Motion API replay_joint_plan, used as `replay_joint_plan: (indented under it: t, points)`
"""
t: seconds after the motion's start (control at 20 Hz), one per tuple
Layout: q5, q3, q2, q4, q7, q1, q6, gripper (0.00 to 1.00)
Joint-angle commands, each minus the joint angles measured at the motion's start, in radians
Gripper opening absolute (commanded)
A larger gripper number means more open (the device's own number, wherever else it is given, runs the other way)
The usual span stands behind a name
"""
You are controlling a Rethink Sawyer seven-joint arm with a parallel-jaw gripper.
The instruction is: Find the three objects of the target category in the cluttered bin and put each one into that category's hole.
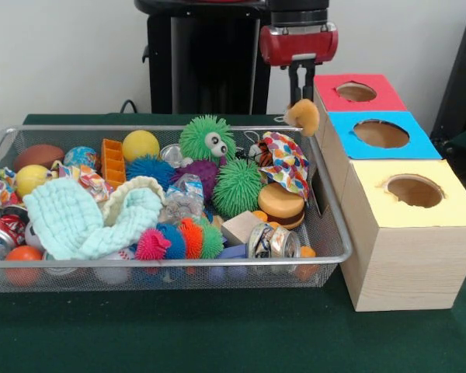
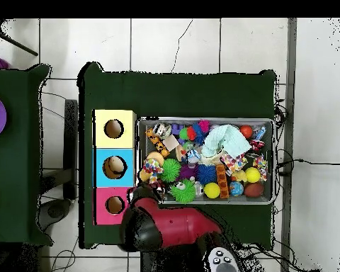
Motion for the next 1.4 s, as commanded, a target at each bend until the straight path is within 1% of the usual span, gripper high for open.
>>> replay_joint_plan:
  t: [0.05,0.2,0.35,0.5,0.75,0.9,1.05,1.15,1.25,1.3,1.4]
  points:
    - [0.095,-0.081,0.063,0.155,0.356,0.059,-0.171,0.00]
    - [0.129,-0.082,0.065,0.197,0.379,0.084,-0.209,0.00]
    - [0.170,-0.066,0.034,0.250,0.412,0.107,-0.215,0.00]
    - [0.217,-0.045,-0.040,0.306,0.440,0.127,-0.173,0.00]
    - [0.275,-0.022,-0.144,0.372,0.468,0.153,-0.104,0.00]
    - [0.294,-0.021,-0.185,0.387,0.462,0.163,-0.080,0.00]
    - [0.286,-0.003,-0.210,0.388,0.443,0.134,-0.056,0.00]
    - [0.292,-0.006,-0.248,0.385,0.423,0.127,-0.011,0.00]
    - [0.318,-0.017,-0.303,0.378,0.409,0.141,0.064,0.00]
    - [0.327,-0.025,-0.311,0.372,0.408,0.151,0.079,0.00]
    - [0.338,-0.036,-0.288,0.355,0.413,0.172,0.068,0.00]
